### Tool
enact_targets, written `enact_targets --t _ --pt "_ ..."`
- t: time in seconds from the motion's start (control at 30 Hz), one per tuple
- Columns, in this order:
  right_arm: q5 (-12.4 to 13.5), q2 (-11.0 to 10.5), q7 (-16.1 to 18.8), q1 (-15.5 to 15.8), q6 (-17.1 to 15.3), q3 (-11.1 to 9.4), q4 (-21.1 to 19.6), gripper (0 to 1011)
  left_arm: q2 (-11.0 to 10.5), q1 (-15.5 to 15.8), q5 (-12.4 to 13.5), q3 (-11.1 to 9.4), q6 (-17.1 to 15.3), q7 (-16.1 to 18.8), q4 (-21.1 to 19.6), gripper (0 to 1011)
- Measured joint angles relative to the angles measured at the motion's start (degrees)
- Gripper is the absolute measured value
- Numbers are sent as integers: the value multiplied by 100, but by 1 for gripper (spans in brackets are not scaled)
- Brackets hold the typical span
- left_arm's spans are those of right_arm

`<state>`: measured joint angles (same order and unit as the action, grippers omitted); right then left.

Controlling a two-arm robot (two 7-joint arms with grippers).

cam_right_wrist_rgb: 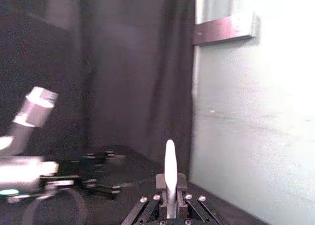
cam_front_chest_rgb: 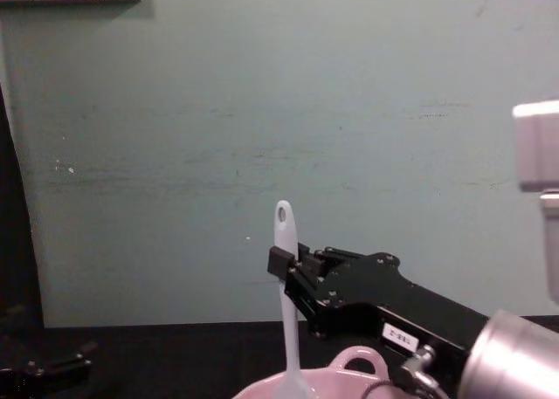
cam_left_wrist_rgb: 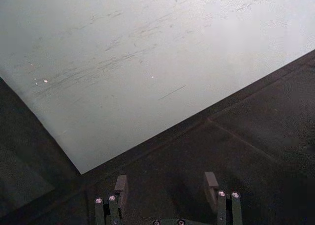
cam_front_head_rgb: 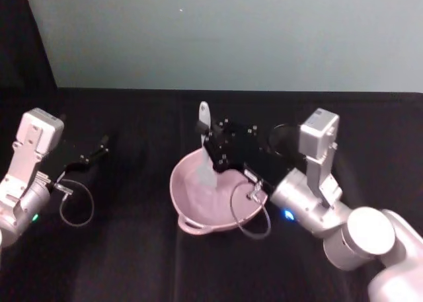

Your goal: Use the one hand to pick up the spoon and stir the clear water in the bowl.

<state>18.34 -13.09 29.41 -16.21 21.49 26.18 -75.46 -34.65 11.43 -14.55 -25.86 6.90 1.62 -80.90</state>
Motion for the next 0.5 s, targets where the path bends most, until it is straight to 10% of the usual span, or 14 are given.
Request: enact_targets --t 0.27,0.5 --pt "-700 235 -747 -319 208 -250 580 116 0 0 0 0 0 0 0 1011" --pt "-629 1 -650 -109 -39 -449 227 116 0 0 0 0 0 0 0 1011"
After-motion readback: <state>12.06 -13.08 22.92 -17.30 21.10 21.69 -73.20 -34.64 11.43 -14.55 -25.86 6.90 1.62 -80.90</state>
